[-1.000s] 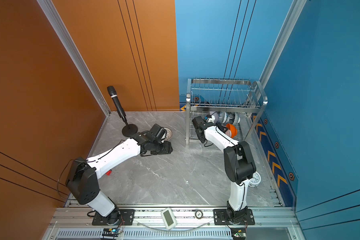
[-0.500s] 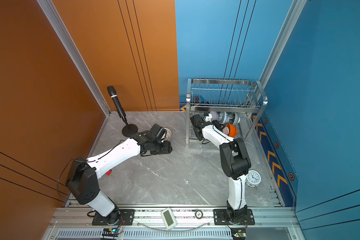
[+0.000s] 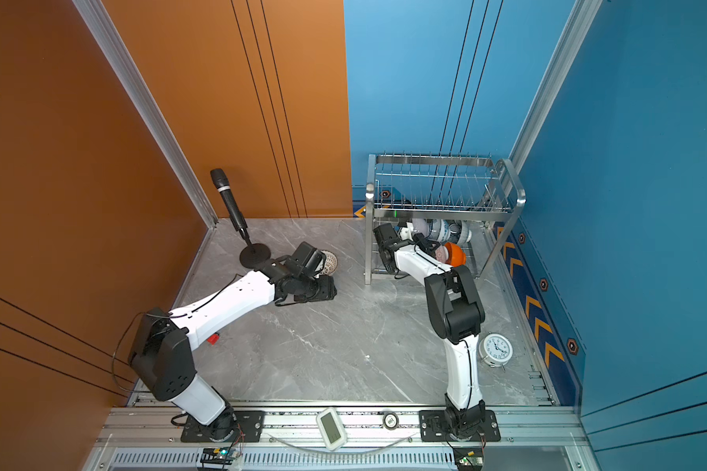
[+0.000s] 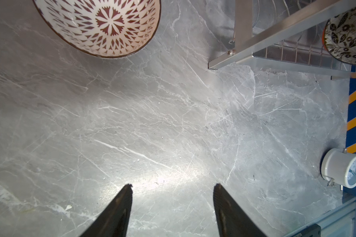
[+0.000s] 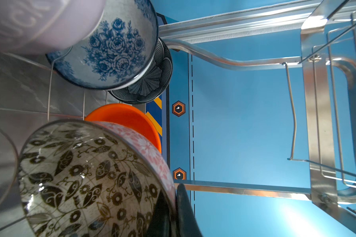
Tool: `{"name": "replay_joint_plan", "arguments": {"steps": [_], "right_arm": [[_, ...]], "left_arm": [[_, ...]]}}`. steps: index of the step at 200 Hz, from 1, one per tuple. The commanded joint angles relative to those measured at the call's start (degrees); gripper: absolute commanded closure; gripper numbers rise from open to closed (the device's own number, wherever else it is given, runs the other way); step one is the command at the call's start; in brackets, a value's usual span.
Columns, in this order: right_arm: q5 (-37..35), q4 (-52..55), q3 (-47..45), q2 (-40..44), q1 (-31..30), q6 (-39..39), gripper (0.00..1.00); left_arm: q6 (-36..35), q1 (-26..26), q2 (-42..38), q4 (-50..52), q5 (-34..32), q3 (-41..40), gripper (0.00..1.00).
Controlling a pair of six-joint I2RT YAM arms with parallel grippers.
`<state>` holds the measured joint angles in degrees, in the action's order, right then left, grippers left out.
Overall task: Load bowls into a dish rack
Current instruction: Place the bowl in the dish rack.
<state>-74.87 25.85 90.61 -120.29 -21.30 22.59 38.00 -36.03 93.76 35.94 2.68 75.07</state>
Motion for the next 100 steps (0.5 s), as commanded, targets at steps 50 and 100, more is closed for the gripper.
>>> {"name": "replay_joint_plan", "arguments": {"steps": [50,100], "right_arm": [[-3.8,-11.5,2.4,-2.9,1.0,11.3,1.00],[-4.5,-19.3,0.7,-3.7,0.9,18.5,1.00]], "left_arm": [[-0.1,1.3,2.1,0.2,-1.6,1.6,0.36],[-0.6,2.0,2.4,0.2,-1.2,1.9,0.36]]}}
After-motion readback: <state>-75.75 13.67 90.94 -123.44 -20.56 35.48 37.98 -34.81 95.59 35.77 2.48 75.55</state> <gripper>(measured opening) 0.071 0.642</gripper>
